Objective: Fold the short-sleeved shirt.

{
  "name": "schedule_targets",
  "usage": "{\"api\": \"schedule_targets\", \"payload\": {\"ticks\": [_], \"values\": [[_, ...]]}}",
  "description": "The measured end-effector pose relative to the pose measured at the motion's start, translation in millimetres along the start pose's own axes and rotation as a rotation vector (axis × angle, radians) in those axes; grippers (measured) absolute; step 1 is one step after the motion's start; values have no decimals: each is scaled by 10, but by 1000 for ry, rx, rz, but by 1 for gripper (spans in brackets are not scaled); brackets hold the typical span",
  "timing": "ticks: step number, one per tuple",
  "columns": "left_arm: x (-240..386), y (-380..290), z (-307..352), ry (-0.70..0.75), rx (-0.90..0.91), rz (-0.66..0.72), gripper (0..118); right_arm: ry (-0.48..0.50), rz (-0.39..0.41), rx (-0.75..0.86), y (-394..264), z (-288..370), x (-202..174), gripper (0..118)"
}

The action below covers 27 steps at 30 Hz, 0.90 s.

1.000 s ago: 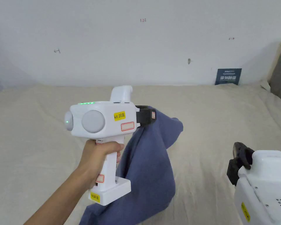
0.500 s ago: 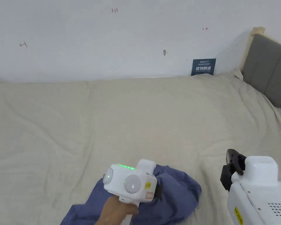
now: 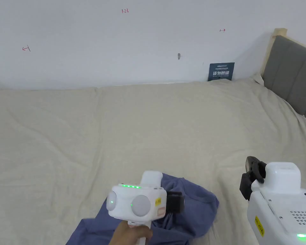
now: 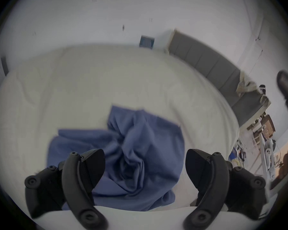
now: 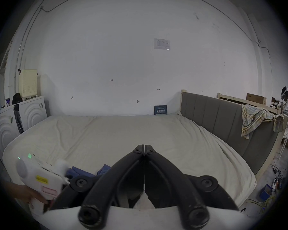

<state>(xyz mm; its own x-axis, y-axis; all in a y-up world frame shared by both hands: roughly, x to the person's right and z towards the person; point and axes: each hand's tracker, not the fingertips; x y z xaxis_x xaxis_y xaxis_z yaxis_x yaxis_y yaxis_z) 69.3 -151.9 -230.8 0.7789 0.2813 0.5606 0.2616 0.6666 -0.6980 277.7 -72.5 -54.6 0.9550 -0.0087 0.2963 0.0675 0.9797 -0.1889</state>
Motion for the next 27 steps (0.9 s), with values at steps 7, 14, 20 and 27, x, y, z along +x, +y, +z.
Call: {"api": "schedule_targets", "payload": {"ticks": [7, 14, 20, 27], "values": [[-92, 276, 1180, 129, 411, -65, 101, 3, 8, 73, 260, 117, -111, 0], [-358, 205, 1864, 409, 705, -92, 99, 25, 25, 138, 434, 188, -265, 0], [-556, 30, 2062, 468, 765, -110, 0, 54, 24, 165, 502, 211, -381, 0], [-738, 16, 2044, 459, 655, -40, 0, 69, 26, 161, 490, 180, -453, 0]]}}
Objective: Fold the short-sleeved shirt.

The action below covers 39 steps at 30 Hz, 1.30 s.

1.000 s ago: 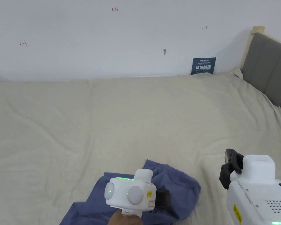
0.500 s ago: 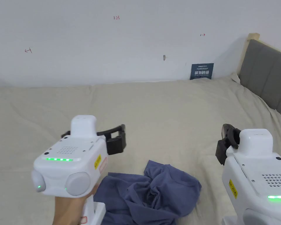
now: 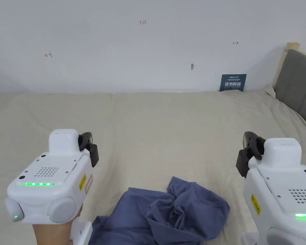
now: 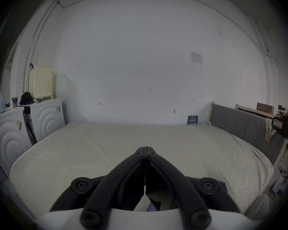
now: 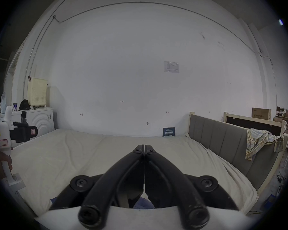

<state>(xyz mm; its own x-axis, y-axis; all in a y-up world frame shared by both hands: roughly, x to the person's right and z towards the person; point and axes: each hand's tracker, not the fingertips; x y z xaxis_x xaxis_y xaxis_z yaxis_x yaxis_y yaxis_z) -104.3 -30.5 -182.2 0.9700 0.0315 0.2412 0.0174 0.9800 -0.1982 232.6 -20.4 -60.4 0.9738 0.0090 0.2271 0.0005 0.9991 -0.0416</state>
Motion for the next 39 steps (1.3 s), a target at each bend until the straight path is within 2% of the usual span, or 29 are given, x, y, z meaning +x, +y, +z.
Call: {"api": "schedule_targets", "payload": {"ticks": [9, 13, 14, 16, 17, 18, 23, 24, 25, 27, 28, 29, 30, 31, 32, 33, 34, 35, 36, 37, 38, 39], "values": [[-281, -775, -482, -70, -542, 187, 0, 11, -2, -54, -190, -60, 12, 0], [-368, -1239, -613, -56, -669, 266, 0, 11, -5, -85, -286, -116, 42, 0], [-386, -1334, -624, -21, -676, 260, 5, 13, -5, -93, -311, -133, 54, 0], [-392, -1495, -703, -4, -771, 251, 74, 14, -13, -111, -364, -171, 76, 0], [-402, -1591, -759, 13, -836, 248, 98, 18, -22, -122, -389, -192, 88, 0], [-428, -1670, -766, 12, -844, 256, 105, 20, -29, -133, -411, -211, 95, 0], [-441, -1937, -854, 50, -891, 239, 105, 13, -34, -168, -529, -291, 111, 0], [-424, -1982, -885, 61, -897, 229, 101, 14, -35, -175, -551, -308, 118, 0], [-404, -2018, -916, 77, -909, 213, 91, 14, -36, -183, -572, -322, 125, 0], [-353, -2078, -953, 78, -925, 184, 60, 12, -35, -199, -612, -355, 144, 0], [-309, -2101, -964, 135, -927, 117, 56, 11, -34, -207, -633, -373, 158, 0], [-277, -2091, -938, 117, -900, 93, 52, 8, -33, -217, -655, -391, 174, 0], [-255, -2079, -913, 105, -887, 88, 30, 4, -32, -234, -682, -420, 194, 0], [-240, -2050, -871, 94, -871, 74, 3, 7, -40, -262, -719, -463, 222, 0], [-245, -2032, -856, 50, -847, 91, 3, 4, -55, -306, -772, -524, 257, 2], [-234, -2003, -836, 56, -825, 123, 3, -2, -66, -350, -836, -594, 301, 13], [-232, -1983, -830, 59, -830, 122, 3, -18, -69, -381, -899, -664, 331, 30], [-233, -1948, -823, 17, -805, 136, 3, -21, -73, -423, -979, -753, 353, 48], [-225, -1895, -794, 20, -778, 146, 3, -16, -70, -477, -1062, -860, 379, 72], [-220, -1828, -768, 20, -767, 148, 3, -10, -75, -529, -1174, -980, 430, 86], [-225, -1769, -747, 1, -742, 161, 3, -19, -75, -588, -1278, -1100, 450, 92], [-240, -1692, -727, -17, -719, 181, 3, -30, -77, -650, -1399, -1237, 464, 92]]}}
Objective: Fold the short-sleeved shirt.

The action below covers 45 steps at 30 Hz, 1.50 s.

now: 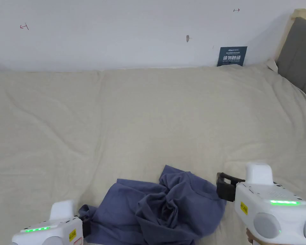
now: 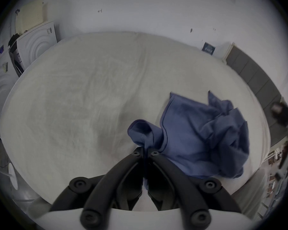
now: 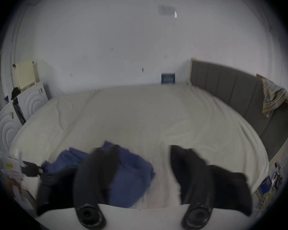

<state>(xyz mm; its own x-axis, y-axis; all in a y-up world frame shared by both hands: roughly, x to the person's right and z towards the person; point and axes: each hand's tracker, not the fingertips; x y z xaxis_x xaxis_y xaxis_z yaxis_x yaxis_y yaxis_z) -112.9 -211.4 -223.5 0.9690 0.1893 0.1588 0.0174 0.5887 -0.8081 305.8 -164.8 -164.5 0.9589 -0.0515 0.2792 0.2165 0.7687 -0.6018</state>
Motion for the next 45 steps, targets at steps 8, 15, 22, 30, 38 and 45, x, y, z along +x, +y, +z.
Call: {"api": "schedule_targets", "payload": {"ticks": [8, 15, 22, 30, 38, 45], "values": [[-27, 130, 76, -40, 9, 12, 3, -15, -3, -346, -198, -1141, 22, 92], [-77, 83, 62, -52, -6, 36, 3, 51, 74, -329, -242, -1031, -101, 9], [-119, 222, 270, -142, 75, 136, 3, 84, 83, -95, 232, -363, -86, 7], [-290, 1327, 854, -151, 319, 154, 3, 109, 86, 171, 1262, 364, -137, 7], [-460, 2677, 1483, -79, 532, 125, 3, 98, 59, 343, 2333, 535, -241, 7], [-452, 3553, 1666, 19, 635, 84, 3, 70, 107, 437, 3016, 410, -434, 7]]}}
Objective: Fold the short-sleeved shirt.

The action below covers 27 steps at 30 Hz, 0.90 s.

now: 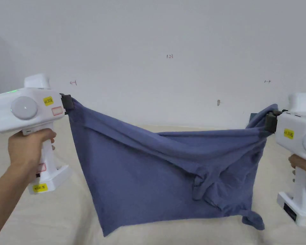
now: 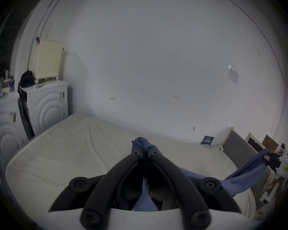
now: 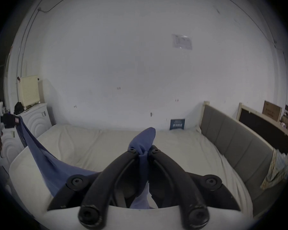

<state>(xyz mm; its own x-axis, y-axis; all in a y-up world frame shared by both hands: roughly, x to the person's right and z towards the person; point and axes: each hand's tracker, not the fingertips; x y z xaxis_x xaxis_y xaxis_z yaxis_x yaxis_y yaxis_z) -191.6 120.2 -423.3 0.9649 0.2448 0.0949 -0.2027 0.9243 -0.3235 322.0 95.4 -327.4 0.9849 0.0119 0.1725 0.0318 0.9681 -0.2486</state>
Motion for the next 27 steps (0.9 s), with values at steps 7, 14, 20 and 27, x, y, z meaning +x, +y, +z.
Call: {"api": "schedule_targets", "payload": {"ticks": [7, 14, 20, 27], "values": [[-66, 140, -542, 119, 16, -121, 3, -20, -22, 2, -19, -476, -92, 7], [-295, -482, -840, 156, -60, -136, 3, -20, -78, -81, -675, -798, -262, 7], [-587, -1359, -592, 168, -194, -129, 3, -14, -120, -181, -1499, -653, -280, 7], [-956, -2358, 127, 196, -359, -144, 3, -39, -147, -298, -2336, 132, -224, 7]]}}
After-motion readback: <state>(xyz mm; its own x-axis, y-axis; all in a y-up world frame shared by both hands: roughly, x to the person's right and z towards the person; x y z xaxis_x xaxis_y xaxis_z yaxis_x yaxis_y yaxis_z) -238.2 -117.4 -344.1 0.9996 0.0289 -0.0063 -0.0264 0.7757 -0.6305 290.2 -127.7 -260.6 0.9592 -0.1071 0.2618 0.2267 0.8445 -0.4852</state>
